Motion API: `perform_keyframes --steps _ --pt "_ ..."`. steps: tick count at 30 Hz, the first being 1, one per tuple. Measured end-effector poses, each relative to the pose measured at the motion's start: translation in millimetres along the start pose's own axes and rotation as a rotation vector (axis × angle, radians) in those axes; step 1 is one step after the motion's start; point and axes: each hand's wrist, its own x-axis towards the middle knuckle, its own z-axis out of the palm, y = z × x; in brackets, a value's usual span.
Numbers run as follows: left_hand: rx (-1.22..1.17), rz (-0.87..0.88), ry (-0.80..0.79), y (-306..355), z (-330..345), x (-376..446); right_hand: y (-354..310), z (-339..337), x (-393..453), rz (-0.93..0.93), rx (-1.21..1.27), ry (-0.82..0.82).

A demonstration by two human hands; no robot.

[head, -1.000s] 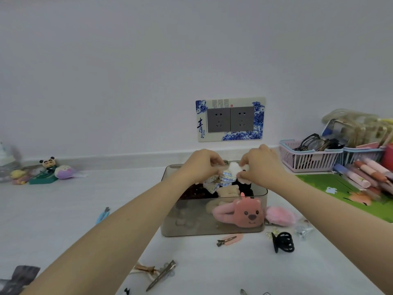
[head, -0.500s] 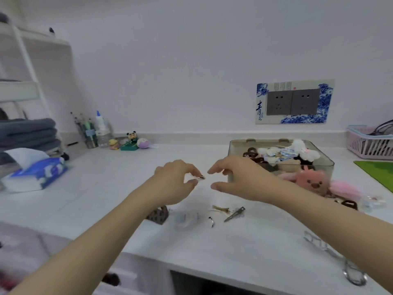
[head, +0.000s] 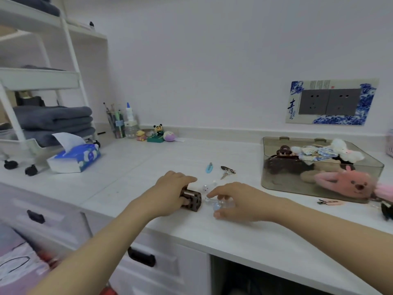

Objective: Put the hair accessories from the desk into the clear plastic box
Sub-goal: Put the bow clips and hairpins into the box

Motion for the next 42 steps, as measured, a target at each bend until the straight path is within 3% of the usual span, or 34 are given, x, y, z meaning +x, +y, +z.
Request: perform_keyframes --steps 4,15,22,29,34,37,42 --pt "-0.002 -0.015 0.058 1.5 -7.8 9.9 9.4 2.2 -0.2 0.037 0.078 0.062" --pt "-0.103 -0.010 0.195 15.9 -13.9 31.9 22.4 11.9 7.4 0.092 -0.008 0.148" --pt "-0.235 0.023 0.247 37.2 -22.9 53.0 45.5 -43.0 -5.7 0.157 0.005 0.324" --pt "-0.365 0.248 0.317 106.8 -50.9 113.4 93.4 -116.9 -45.1 0.298 -0.067 0.556" --pt "-0.390 0.339 0.210 159.4 -54.8 153.3 134.7 -140.6 -60.6 0.363 -0.106 0.598" --pt "-0.376 0.342 0.046 181.9 -55.6 179.8 157.3 -148.6 -70.6 0.442 -0.129 0.599" --pt "-0.045 0.408 -0.265 203.4 -51.7 202.3 180.2 -149.7 -83.0 0.529 -0.123 0.567"
